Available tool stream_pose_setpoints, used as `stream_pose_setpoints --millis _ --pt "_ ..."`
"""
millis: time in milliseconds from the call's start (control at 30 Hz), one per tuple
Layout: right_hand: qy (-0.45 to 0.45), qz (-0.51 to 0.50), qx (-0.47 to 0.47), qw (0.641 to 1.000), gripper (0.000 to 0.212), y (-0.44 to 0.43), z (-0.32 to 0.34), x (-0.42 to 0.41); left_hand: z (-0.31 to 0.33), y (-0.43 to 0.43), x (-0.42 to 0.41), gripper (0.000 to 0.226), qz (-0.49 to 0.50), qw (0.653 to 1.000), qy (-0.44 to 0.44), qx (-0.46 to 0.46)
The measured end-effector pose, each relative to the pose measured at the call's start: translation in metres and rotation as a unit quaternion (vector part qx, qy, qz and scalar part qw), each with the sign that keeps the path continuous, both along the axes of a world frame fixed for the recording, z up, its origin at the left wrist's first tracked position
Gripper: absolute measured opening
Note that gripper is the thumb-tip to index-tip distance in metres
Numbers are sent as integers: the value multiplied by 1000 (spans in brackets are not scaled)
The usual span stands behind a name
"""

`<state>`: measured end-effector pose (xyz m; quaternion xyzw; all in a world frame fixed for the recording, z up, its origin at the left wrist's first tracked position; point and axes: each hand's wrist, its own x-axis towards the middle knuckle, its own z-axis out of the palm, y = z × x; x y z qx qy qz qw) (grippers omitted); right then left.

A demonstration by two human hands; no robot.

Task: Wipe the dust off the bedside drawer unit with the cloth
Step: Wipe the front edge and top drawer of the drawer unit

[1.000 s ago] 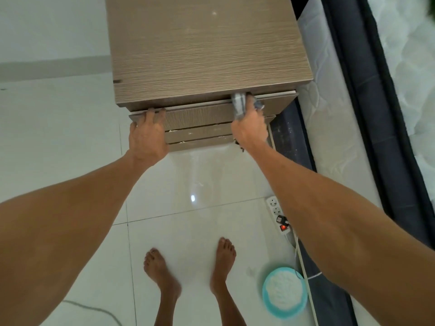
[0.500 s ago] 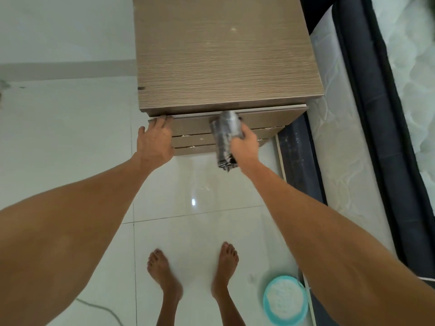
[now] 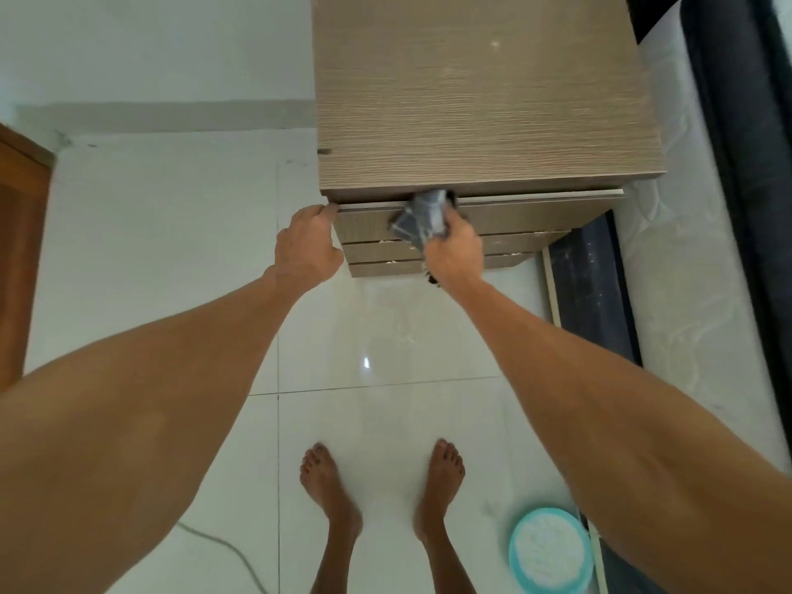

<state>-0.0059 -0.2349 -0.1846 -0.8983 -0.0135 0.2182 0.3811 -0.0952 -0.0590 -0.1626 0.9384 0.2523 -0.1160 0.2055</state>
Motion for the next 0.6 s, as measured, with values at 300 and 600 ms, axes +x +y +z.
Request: stream_pose_setpoints --millis 300,600 --pt "116 -117 136 977 50 40 -25 -71 -11 0 -20 72 66 994 -50 -74" --pt "374 -430 422 705 39 -37 -33 -74 -18 -13 -13 81 81 986 10 -148"
